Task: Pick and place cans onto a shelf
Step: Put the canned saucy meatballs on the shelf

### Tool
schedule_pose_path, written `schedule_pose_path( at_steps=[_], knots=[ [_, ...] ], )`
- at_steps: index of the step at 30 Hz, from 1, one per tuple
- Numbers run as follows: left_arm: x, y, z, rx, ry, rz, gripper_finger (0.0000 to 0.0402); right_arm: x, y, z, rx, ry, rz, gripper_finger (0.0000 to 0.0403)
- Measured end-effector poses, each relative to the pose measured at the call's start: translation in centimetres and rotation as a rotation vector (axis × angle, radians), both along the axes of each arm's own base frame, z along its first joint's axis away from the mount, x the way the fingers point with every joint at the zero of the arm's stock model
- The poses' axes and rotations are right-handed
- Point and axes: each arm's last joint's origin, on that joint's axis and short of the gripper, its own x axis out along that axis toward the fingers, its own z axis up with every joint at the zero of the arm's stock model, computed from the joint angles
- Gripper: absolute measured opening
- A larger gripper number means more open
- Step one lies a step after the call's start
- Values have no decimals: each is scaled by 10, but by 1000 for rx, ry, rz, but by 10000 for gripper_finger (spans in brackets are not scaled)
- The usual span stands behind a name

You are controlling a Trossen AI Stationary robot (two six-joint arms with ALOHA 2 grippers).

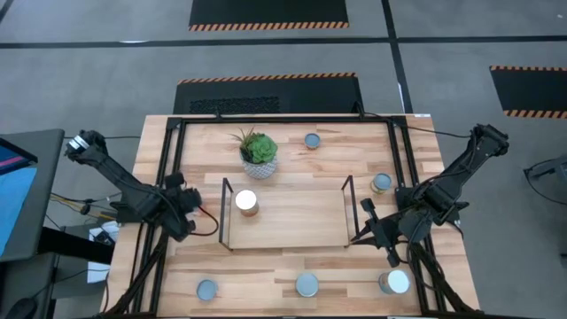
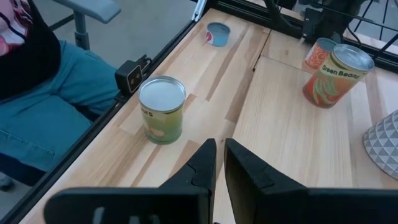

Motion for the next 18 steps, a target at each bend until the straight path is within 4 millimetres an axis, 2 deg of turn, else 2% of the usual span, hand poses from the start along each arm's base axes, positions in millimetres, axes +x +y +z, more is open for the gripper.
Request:
schedule_pose_path(
  at_steps=[7,12,18],
  knots=[
    [-2,-10,-5,-13,66,-54,0,0,0,0,3,-1,-1,55],
    [-9,-24,-10,-59,116,-71,0,0,0,0,3,-1,-1,55],
    [-9,-33,-17,58,72,-88,0,0,0,0,4,-3,-1,55]
  ],
)
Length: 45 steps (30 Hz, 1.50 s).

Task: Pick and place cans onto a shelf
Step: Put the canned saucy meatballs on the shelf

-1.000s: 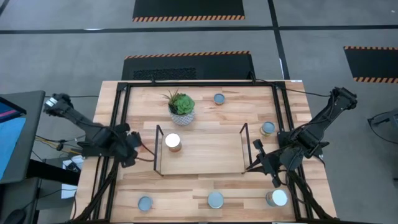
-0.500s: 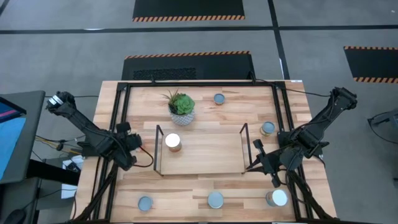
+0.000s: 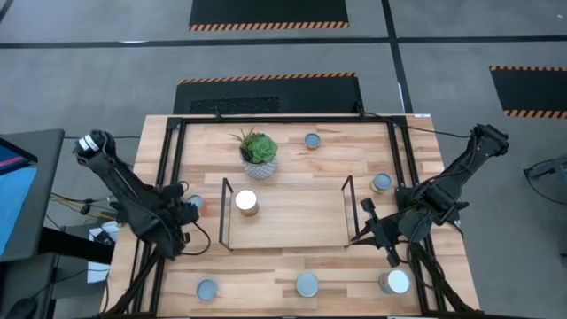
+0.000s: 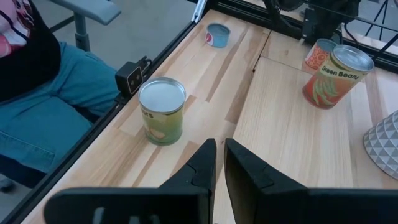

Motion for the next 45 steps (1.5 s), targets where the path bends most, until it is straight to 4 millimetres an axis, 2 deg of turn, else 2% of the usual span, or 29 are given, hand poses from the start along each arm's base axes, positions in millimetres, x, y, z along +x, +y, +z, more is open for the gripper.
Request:
schedule_pose_path(
  at_steps=[7,25,34,40,45],
  knots=[
    [0,-3,-23,-24,108,18,10,0,0,0,1,-3,1,55],
    [9,0,-26,-46,93,64,129,0,0,-1,-6,4,1,55],
    [16,5,-26,-30,111,29,133,-1,-1,-2,-15,15,1,55],
    [17,10,-39,-79,124,32,133,-1,-1,-2,-18,18,1,55],
    [23,6,-25,-85,114,35,106,-1,-1,-2,-19,20,0,55]
  ],
)
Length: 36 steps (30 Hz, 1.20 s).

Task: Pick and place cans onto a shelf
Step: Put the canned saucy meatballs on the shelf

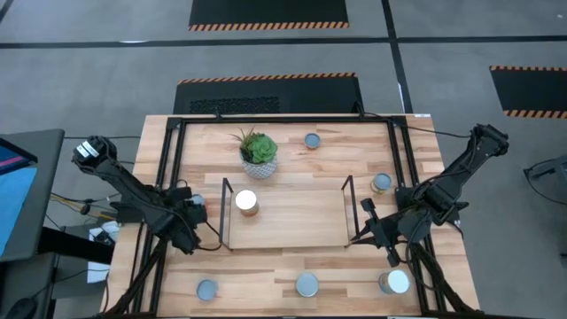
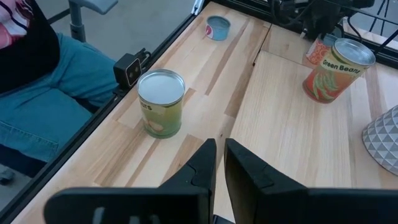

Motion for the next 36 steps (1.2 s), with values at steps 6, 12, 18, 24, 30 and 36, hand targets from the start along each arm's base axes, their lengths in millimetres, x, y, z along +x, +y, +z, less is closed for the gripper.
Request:
schedule_pose_path(
  at_steps=[6,12,18,24,30,36],
  knots=[
    [0,-3,3,-62,50,6,18,0,0,0,0,0,0,55],
    [1,-5,3,-100,32,72,20,0,0,0,-1,1,0,55],
    [3,-8,2,-146,27,69,10,0,0,0,-2,3,0,55],
    [7,-11,11,-174,11,81,2,0,0,0,-3,3,0,55],
    [10,-16,28,-210,11,125,1,-1,-1,-1,-12,12,1,55],
    [9,-21,46,-268,73,180,0,-1,-1,-2,-20,21,1,55]
  ],
)
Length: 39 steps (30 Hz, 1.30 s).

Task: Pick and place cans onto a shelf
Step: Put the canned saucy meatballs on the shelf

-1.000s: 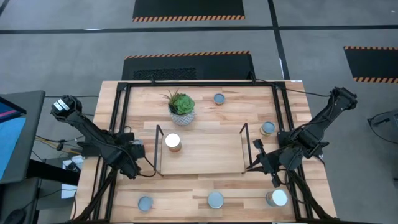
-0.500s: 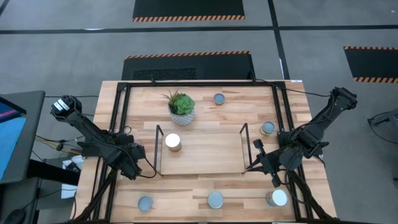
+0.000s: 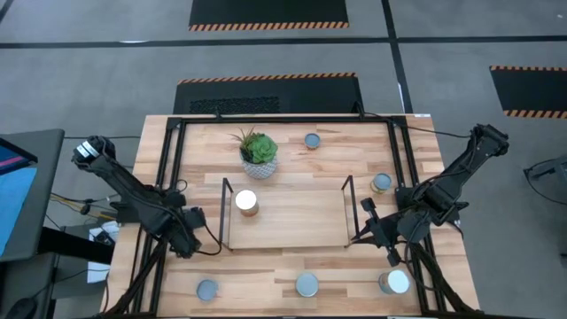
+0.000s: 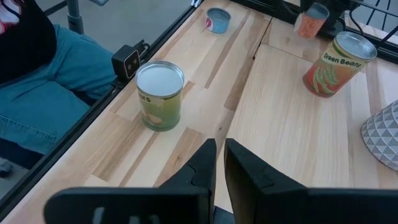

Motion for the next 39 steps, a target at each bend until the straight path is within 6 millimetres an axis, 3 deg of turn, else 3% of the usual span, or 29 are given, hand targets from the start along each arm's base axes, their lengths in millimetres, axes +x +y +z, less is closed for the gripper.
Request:
schedule_pose_path(
  at_steps=[10,21,25,31,39],
  knots=[
    [-10,-10,59,-36,64,52,0,0,0,0,-2,2,0,55],
    [1,-8,123,-115,-158,37,0,0,0,0,-2,1,1,55],
    [8,-2,144,-67,-298,-6,0,0,0,-1,-6,4,1,55],
    [39,11,160,59,-491,-60,0,-1,-1,-2,-18,18,1,55],
    [131,34,155,160,-638,-255,0,-2,-1,-3,-33,24,7,55]
  ],
)
